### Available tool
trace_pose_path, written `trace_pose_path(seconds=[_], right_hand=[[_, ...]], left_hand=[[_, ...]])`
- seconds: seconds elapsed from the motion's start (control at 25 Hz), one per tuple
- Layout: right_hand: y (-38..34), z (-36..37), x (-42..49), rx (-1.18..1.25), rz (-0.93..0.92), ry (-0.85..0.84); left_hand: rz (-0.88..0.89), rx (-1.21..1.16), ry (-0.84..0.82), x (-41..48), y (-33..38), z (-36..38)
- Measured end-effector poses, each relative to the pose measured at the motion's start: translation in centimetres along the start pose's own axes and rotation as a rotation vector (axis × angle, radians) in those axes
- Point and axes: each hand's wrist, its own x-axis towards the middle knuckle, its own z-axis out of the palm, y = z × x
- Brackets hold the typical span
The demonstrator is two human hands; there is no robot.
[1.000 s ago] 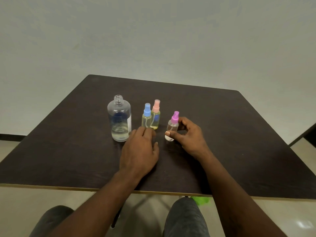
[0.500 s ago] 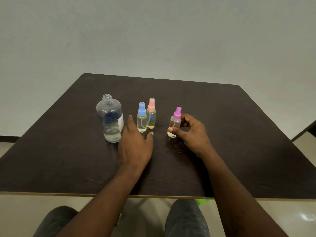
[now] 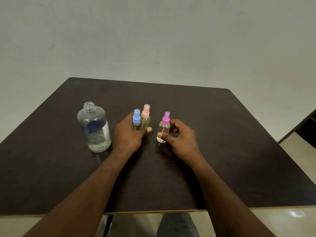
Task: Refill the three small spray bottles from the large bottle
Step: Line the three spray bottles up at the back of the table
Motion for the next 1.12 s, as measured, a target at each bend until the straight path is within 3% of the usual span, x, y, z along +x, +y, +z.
trace_pose_path(seconds=[0.2, 0.48, 0.72, 1.12], right_hand=[[1.6, -2.0, 3.3, -0.028, 0.043, 0.057], [6.0, -6.3, 11.7, -0.066, 0.124, 0.201], [10.2, -8.3, 19.8, -0.085, 0.119, 0.26], [13.9, -8.9, 28.7, -0.16, 0.114, 0.315]], left_hand=[[0.082, -0.108, -0.077, 2.8, 2.7, 3.2], [0.138, -0.157, -0.213, 10.3, 5.8, 13.3], [0.225, -0.105, -0.29, 18.2, 6.8, 19.4], [0.226, -0.064, -0.251, 27.1, 6.8, 24.1]])
